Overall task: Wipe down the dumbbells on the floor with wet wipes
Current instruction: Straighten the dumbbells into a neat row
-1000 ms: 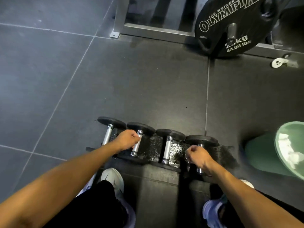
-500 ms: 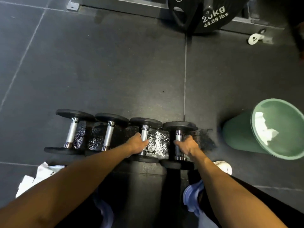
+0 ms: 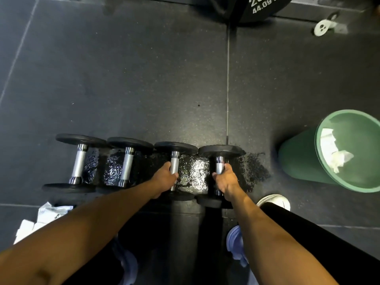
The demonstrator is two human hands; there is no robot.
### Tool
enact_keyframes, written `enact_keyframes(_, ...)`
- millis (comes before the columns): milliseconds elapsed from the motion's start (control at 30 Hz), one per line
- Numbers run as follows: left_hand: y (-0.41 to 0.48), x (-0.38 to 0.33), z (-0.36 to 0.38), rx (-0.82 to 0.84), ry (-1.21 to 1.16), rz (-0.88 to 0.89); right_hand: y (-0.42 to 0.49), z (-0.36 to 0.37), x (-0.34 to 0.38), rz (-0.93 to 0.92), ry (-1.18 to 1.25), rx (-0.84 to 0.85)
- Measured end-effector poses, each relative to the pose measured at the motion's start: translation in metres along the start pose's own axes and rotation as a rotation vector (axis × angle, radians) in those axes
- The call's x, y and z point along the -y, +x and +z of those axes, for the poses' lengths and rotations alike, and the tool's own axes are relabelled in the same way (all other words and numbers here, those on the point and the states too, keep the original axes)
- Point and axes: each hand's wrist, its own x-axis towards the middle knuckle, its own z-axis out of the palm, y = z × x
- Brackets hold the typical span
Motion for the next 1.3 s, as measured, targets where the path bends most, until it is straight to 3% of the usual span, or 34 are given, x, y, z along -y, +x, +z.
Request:
enact_keyframes(300,-0.003,0.004,0.01,-0.027,-0.081,-0.011,0.002,0.002,-0.005,0.08,0.134,0.027)
enact_keyframes(467,-0.004,0.004,0.009,-0.004,-0.094,-0.022,-0.007,-0.003,0.005,0.041,0.051,-0.012)
enact_keyframes(667,-0.009,-0.016,-0.016,0.121,0.063,-0.051,-0.007,-0.004,0.013,0.115,-0.048,0.004)
enact_keyframes(800,-0.006,-0.01,-0.074,0.054,0.403,-0.07,-0.014,-0.005,0.015,0.145,-0.127,-0.009)
enact_keyframes(933,-0.001,0.029,-0.138,-0.105,0.5,-0.158,-0.02,-0.001,0.009,0.064,-0.205,-0.042)
enact_keyframes(1033,0.007,0.058,-0.15,-0.202,0.328,-0.226,-0.019,0.002,0.006,0.033,-0.224,-0.057)
enact_keyframes(1133,0.016,0.08,-0.132,-0.114,0.144,-0.15,-0.017,0.004,0.004,0.025,-0.229,-0.077)
enact_keyframes(1300,0.021,0.093,-0.113,-0.106,-0.049,-0.097,-0.012,0.006,0.001,0.01,-0.229,-0.07)
